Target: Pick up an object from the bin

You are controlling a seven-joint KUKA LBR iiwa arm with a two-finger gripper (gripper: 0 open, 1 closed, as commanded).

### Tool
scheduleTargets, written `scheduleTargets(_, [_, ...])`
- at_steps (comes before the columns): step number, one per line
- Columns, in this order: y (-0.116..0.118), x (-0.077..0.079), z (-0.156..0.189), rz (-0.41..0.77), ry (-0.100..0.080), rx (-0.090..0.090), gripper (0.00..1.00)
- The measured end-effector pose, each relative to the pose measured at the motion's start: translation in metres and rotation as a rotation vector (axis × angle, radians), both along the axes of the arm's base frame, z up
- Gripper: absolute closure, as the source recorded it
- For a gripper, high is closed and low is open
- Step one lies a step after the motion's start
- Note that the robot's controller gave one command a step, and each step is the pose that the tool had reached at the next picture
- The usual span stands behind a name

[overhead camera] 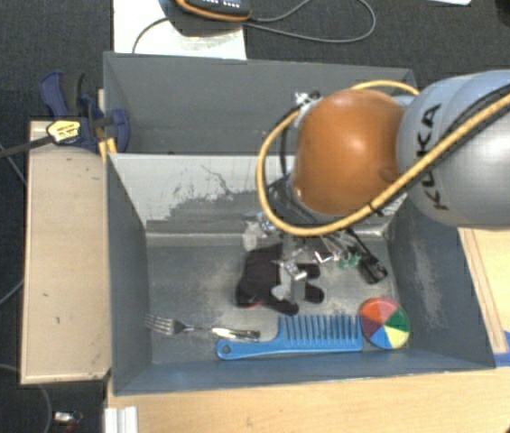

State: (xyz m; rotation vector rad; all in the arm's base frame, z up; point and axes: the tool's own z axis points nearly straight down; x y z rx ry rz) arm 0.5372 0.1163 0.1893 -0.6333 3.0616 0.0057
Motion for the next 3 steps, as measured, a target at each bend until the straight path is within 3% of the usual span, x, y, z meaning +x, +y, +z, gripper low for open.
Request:
scheduleTargets(1, [-0.019, -0.020, -0.044, -0.237, 0.004, 0.000, 0.00])
scheduleTargets(3, [-0.024, -0.028, -0.093, -0.029, 0.005, -0.001, 0.00])
